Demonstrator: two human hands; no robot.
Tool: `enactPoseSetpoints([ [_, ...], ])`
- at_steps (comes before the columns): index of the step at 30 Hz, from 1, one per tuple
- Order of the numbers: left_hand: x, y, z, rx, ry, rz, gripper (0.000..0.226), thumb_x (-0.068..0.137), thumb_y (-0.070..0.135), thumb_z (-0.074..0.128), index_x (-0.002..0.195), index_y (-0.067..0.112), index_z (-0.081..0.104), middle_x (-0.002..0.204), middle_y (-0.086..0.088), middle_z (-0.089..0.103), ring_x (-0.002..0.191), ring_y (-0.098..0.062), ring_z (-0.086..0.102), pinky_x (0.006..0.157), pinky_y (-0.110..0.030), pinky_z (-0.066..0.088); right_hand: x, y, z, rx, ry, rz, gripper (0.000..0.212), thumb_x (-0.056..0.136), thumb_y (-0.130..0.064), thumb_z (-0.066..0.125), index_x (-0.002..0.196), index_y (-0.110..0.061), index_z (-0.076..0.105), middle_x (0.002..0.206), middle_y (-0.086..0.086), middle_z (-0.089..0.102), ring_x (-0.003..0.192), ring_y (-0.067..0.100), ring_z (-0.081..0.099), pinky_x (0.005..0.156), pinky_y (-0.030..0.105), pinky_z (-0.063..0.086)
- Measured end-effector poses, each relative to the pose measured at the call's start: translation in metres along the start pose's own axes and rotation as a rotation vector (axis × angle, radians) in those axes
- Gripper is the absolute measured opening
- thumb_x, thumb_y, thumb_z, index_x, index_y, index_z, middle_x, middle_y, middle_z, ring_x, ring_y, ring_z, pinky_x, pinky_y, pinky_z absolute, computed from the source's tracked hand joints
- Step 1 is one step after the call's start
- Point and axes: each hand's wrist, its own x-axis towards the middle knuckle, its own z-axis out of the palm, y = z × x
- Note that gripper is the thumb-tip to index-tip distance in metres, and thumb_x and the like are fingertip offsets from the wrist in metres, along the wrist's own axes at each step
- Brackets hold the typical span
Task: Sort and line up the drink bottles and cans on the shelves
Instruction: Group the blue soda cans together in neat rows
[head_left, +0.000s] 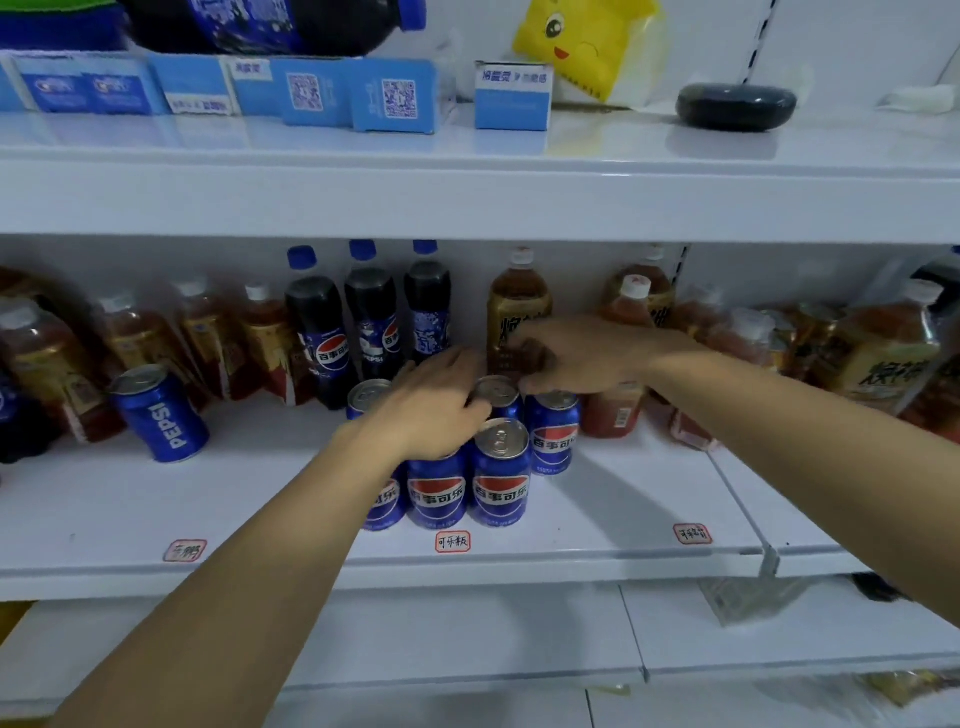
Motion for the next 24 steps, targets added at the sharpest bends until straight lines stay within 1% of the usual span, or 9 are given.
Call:
enactPoseSetpoints([
  [3, -0.029, -0.034, -0.021, 0.035, 0.044, -0.046, 0.063, 0.104, 0.037, 0.044, 0.161, 0.018, 0.025, 0.167, -0.005, 0.026, 0.15, -0.025, 0.031, 0.12, -0.041, 0.03, 0.03, -0.04, -0.019, -0.047, 0.118, -0.045, 0.033, 0.1, -0.042, 0.061, 0.127, -0.023, 0.058, 0.116, -0.004, 0.063, 0.103, 0.018, 0.062, 0.085, 0.033, 0.051],
  [6, -0.068, -0.082, -0.037, 0.038, 0.042, -0.142, 0.054, 0.101, 0.037, 0.044, 0.152, 0.017, 0.038, 0.155, -0.009, 0.043, 0.135, -0.029, 0.048, 0.108, -0.044, 0.043, 0.074, -0.101, -0.012, 0.004, 0.109, -0.119, 0.035, 0.101, -0.042, 0.059, 0.13, -0.023, 0.058, 0.116, -0.003, 0.063, 0.1, 0.016, 0.06, 0.077, 0.03, 0.046],
  [9, -0.111, -0.134, -0.048, 0.061, 0.03, -0.251, 0.058, 0.092, 0.046, 0.035, 0.142, 0.018, 0.045, 0.143, -0.009, 0.051, 0.123, -0.03, 0.055, 0.099, -0.046, 0.049, 0.117, -0.175, 0.01, 0.082, 0.081, -0.237, 0.035, 0.1, -0.039, 0.06, 0.129, -0.021, 0.058, 0.114, 0.0, 0.065, 0.099, 0.018, 0.063, 0.084, 0.035, 0.053],
  [11, -0.134, -0.159, -0.046, 0.059, -0.01, -0.308, 0.051, 0.099, 0.043, 0.037, 0.14, 0.015, 0.046, 0.141, -0.008, 0.051, 0.125, -0.029, 0.053, 0.101, -0.044, 0.047, 0.142, -0.213, 0.028, 0.095, 0.083, -0.287, 0.033, 0.1, -0.038, 0.06, 0.126, -0.017, 0.06, 0.11, 0.001, 0.067, 0.092, 0.016, 0.063, 0.08, 0.035, 0.054],
  [13, -0.162, -0.191, -0.047, 0.064, -0.039, -0.368, 0.048, 0.105, 0.04, 0.039, 0.145, 0.013, 0.042, 0.147, -0.009, 0.047, 0.132, -0.029, 0.048, 0.106, -0.043, 0.043, 0.174, -0.261, 0.046, 0.079, 0.076, -0.322, 0.032, 0.099, -0.042, 0.06, 0.12, -0.017, 0.06, 0.107, 0.001, 0.068, 0.085, 0.014, 0.063, 0.073, 0.032, 0.053],
  [16, -0.194, -0.224, -0.049, 0.06, -0.081, -0.437, 0.056, 0.107, 0.039, 0.037, 0.156, 0.014, 0.03, 0.162, -0.007, 0.034, 0.146, -0.025, 0.035, 0.117, -0.041, 0.033, 0.218, -0.313, 0.068, 0.083, 0.067, -0.253, 0.055, 0.091, -0.061, 0.06, 0.124, -0.016, 0.059, 0.122, 0.008, 0.067, 0.101, 0.024, 0.065, 0.079, 0.037, 0.052],
  [19, -0.213, -0.25, -0.05, 0.046, -0.087, -0.472, 0.063, 0.108, 0.04, 0.036, 0.163, 0.016, 0.018, 0.171, -0.003, 0.015, 0.156, -0.019, 0.017, 0.124, -0.034, 0.021, 0.243, -0.335, 0.087, 0.096, 0.021, -0.156, 0.06, 0.087, -0.062, 0.067, 0.123, -0.015, 0.059, 0.128, 0.009, 0.066, 0.11, 0.027, 0.065, 0.076, 0.035, 0.05],
  [21, -0.218, -0.265, -0.051, 0.025, -0.053, -0.482, 0.064, 0.107, 0.04, 0.038, 0.163, 0.016, 0.017, 0.171, -0.002, 0.016, 0.155, -0.018, 0.02, 0.123, -0.033, 0.022, 0.249, -0.34, 0.097, 0.113, -0.008, -0.132, 0.059, 0.084, -0.058, 0.074, 0.122, -0.014, 0.059, 0.128, 0.009, 0.067, 0.111, 0.025, 0.065, 0.078, 0.035, 0.055],
  [24, -0.212, -0.275, -0.054, 0.003, 0.041, -0.518, 0.069, 0.105, 0.041, 0.045, 0.163, 0.016, 0.016, 0.167, -0.003, 0.027, 0.148, -0.023, 0.035, 0.115, -0.037, 0.035, 0.247, -0.337, 0.097, 0.189, 0.017, -0.121, 0.059, 0.08, -0.05, 0.081, 0.121, -0.015, 0.059, 0.124, 0.004, 0.066, 0.111, 0.024, 0.065, 0.085, 0.038, 0.059],
])
